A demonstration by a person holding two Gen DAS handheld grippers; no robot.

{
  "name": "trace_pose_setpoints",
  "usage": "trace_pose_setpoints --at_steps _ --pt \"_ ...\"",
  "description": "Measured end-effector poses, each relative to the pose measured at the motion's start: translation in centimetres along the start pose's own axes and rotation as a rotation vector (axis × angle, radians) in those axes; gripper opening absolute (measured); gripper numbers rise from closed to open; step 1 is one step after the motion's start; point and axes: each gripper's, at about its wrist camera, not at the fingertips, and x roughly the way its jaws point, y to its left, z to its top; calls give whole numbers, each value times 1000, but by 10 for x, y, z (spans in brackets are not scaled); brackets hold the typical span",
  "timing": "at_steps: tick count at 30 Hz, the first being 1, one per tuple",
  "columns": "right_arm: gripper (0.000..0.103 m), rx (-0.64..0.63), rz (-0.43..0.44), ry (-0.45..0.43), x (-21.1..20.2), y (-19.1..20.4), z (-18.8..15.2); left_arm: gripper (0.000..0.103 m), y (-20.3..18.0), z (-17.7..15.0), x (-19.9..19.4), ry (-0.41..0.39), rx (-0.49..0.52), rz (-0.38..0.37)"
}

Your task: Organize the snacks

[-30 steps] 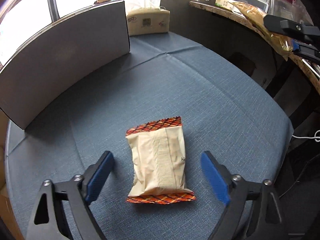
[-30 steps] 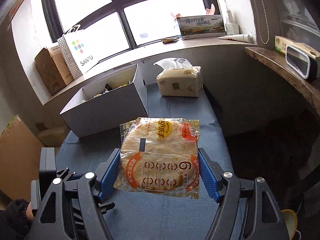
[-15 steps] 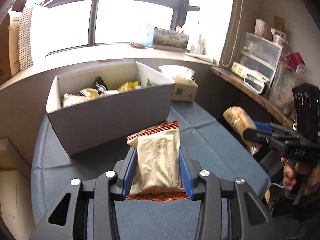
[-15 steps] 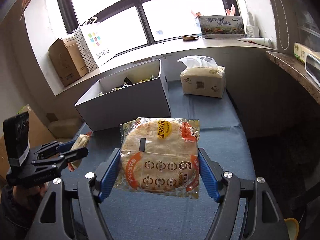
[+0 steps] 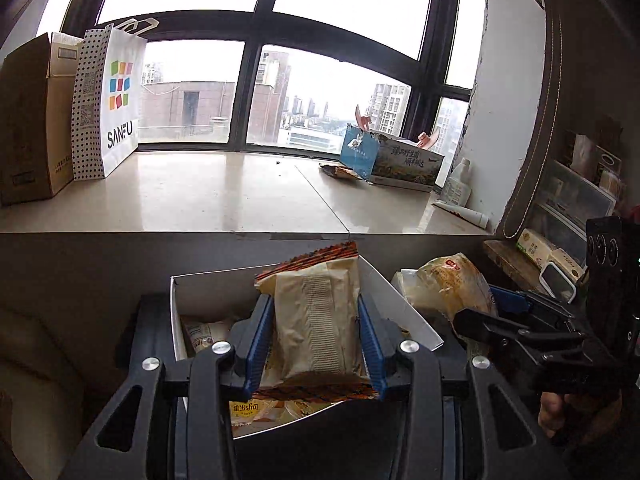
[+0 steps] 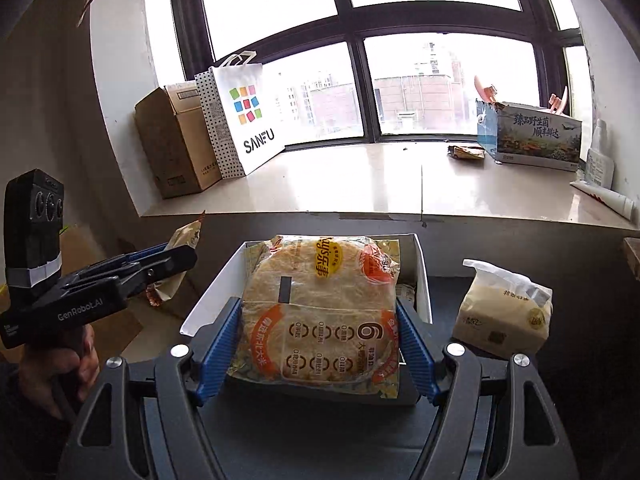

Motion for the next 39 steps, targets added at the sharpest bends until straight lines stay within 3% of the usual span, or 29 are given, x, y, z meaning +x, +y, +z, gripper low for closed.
trace_pose_setpoints --at_steps 6,8,9,10,11,13,16,22,25,28,30,34,39 --pt "78 35 -36 81 61 -15 32 46 15 15 49 60 -37 53" --pt "79 47 -30 121 79 -20 37 54 23 18 63 81 -57 84" --pt "83 47 -59 125 85 -21 37 68 28 18 70 100 -70 89" --pt "87 32 -70 126 90 -21 38 94 34 17 75 116 -89 110" --pt "102 8 -89 126 93 -21 37 103 38 16 77 124 -103 133" --pt "103 -19 -143 104 93 -20 36 103 45 10 73 103 -118 178" --pt "103 8 -115 100 90 -25 30 103 49 2 60 66 -108 203" --pt "103 -49 -128 81 67 -10 13 103 32 -11 3 -112 -53 285" --pt "103 -126 -192 7 34 11 2 103 13 -20 -26 -145 3 267" --pt "103 -193 -280 -88 -7 31 -9 103 -11 -33 -59 -181 70 321" --pt "103 -190 -265 -142 -38 40 -18 103 -25 -45 -79 -210 96 340" --pt "103 -143 -143 -132 -81 46 -33 103 -44 -66 -104 -154 77 267" --pt "103 -129 -187 -142 -122 52 -56 103 -62 -90 -121 -67 47 197"
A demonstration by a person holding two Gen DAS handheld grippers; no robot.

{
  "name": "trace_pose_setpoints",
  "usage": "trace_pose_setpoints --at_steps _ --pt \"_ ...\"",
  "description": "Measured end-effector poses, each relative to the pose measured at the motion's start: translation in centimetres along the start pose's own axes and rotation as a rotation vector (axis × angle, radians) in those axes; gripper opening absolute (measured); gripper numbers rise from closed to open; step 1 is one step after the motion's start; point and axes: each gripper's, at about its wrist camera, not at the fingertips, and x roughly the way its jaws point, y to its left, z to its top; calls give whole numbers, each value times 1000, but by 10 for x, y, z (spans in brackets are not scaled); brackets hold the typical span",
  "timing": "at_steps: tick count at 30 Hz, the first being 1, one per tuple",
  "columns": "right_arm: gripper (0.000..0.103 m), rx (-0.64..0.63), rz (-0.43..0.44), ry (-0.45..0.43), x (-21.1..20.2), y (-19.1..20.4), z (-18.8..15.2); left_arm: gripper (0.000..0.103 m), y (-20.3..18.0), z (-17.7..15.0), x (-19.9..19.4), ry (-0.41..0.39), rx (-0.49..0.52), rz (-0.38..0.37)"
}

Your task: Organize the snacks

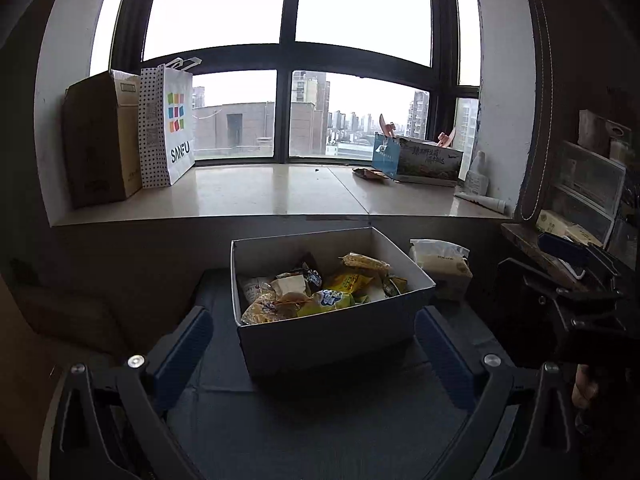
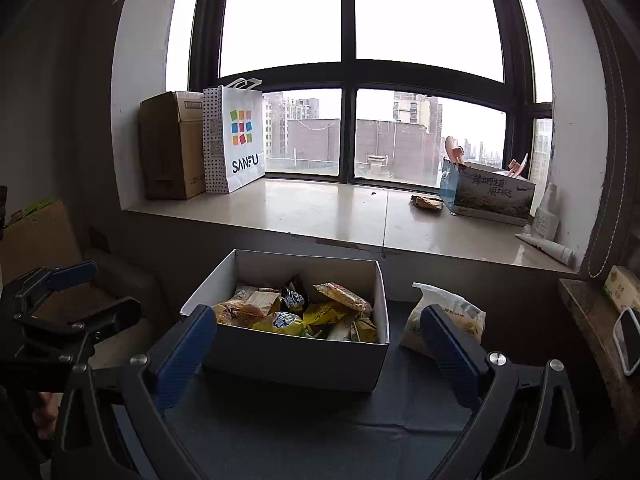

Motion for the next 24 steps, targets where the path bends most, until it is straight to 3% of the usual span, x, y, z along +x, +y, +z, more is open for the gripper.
trace_pose_setpoints --at_steps 12,24 --pt "103 135 49 30 -68 -10 -36 103 -16 -15 -59 13 -23 -21" --pt "103 168 60 65 -71 -11 -51 103 -19 -16 -61 49 -24 -38"
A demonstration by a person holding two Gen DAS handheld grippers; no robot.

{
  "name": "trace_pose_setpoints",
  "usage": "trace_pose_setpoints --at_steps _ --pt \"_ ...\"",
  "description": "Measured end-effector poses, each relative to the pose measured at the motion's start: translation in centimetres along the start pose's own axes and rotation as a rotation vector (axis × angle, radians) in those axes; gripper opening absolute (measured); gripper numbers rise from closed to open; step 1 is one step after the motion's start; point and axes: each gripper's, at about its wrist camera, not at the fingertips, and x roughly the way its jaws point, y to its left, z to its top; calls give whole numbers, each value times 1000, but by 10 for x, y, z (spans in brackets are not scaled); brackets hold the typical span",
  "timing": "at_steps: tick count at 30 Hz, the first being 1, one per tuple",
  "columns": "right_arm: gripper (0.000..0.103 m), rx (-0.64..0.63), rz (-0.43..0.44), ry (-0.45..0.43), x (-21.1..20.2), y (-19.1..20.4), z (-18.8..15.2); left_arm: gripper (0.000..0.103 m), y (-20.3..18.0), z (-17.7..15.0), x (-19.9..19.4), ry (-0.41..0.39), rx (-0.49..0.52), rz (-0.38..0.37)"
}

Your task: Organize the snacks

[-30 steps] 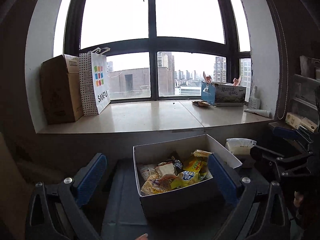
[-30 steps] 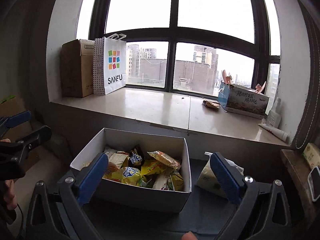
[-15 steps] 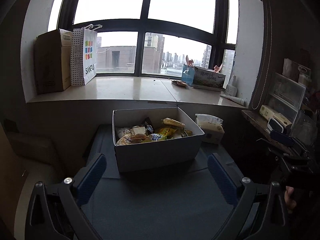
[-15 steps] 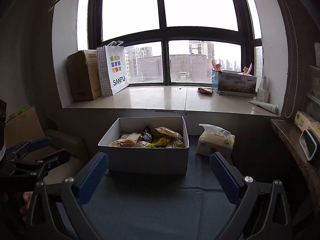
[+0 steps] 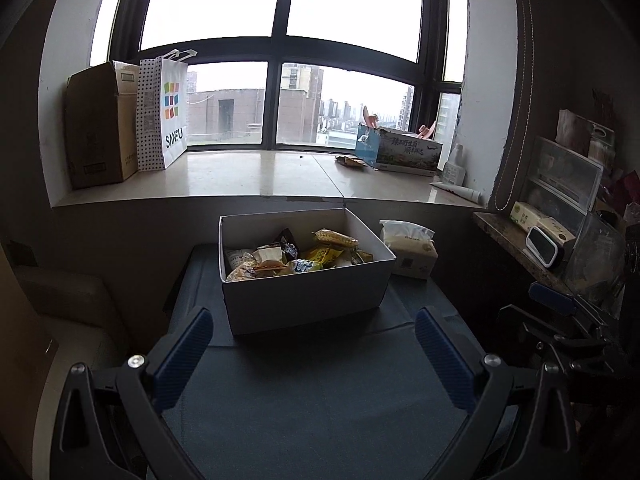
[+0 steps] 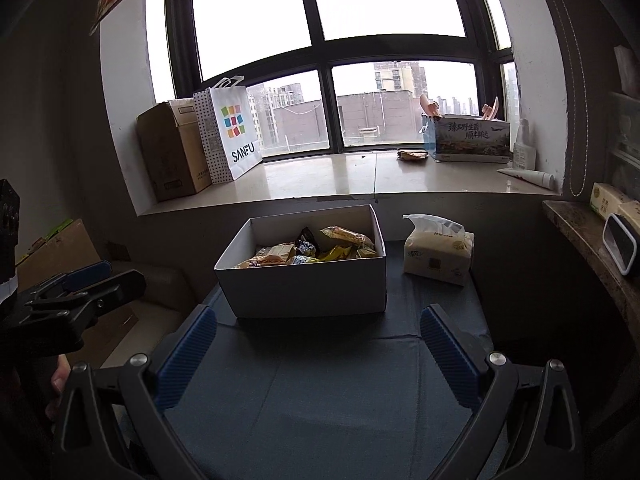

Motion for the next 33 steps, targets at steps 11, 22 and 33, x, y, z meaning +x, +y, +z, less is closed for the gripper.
trace_pose_setpoints --at_steps 11,22,33 --pt "103 -7 1 5 0 3 -1 103 -2 -2 0 3 19 1" --pt "103 -11 -5 9 -1 5 -2 103 -1 -3 -2 3 15 -1" --pt "103 -12 -6 14 -1 6 -2 103 -1 -3 -1 8 19 -2"
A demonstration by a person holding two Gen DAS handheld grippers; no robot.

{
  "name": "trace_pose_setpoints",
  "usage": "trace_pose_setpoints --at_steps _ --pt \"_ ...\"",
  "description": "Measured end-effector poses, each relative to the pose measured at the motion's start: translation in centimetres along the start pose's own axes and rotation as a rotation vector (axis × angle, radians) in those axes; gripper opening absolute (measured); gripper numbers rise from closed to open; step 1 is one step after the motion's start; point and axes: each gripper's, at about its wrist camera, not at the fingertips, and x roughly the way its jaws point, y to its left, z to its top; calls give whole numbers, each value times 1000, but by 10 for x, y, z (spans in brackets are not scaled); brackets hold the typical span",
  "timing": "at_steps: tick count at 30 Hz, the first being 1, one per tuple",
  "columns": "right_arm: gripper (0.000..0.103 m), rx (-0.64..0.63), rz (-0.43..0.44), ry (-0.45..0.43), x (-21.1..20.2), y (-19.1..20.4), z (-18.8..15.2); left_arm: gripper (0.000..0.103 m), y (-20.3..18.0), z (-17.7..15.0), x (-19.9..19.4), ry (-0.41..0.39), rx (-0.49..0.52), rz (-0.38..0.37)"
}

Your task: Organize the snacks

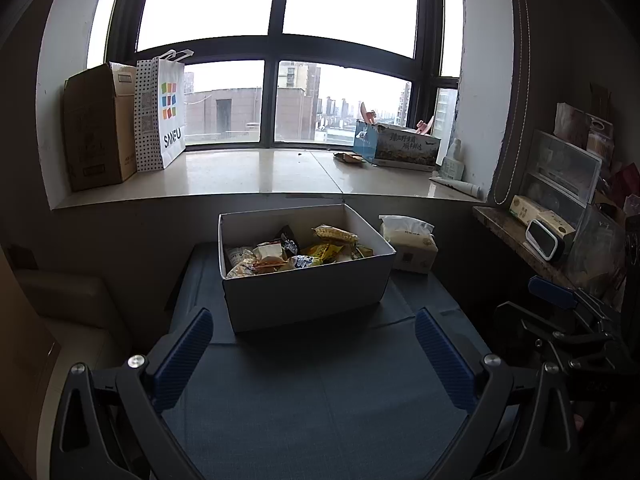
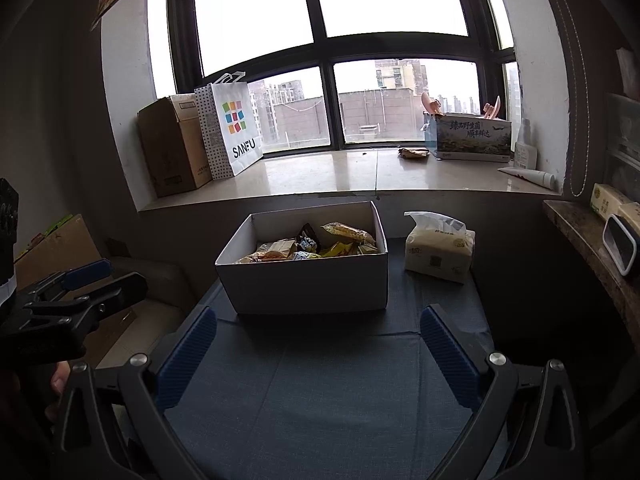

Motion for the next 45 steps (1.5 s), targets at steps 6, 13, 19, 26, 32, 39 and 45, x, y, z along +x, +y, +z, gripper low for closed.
trace_pose_setpoints --at_steps 6,13,19,26,32,39,45 --pt "103 0 0 1 0 0 0 103 0 -1 0 3 2 1" --pt "103 0 -1 7 1 0 -2 103 0 -2 1 6 0 0" --pt "103 -2 -1 8 2 0 -2 103 -1 -2 1 7 0 -1" --pt "103 -4 0 10 2 0 -3 103 0 -3 1 9 4 -1" --pt "103 -5 -1 17 3 0 -4 103 0 -3 2 16 5 -2" --pt "103 -8 -2 19 4 0 -5 103 -1 -3 2 17 6 -2" --pt "103 -8 -3 21 4 0 -5 103 -1 -4 2 19 8 -2"
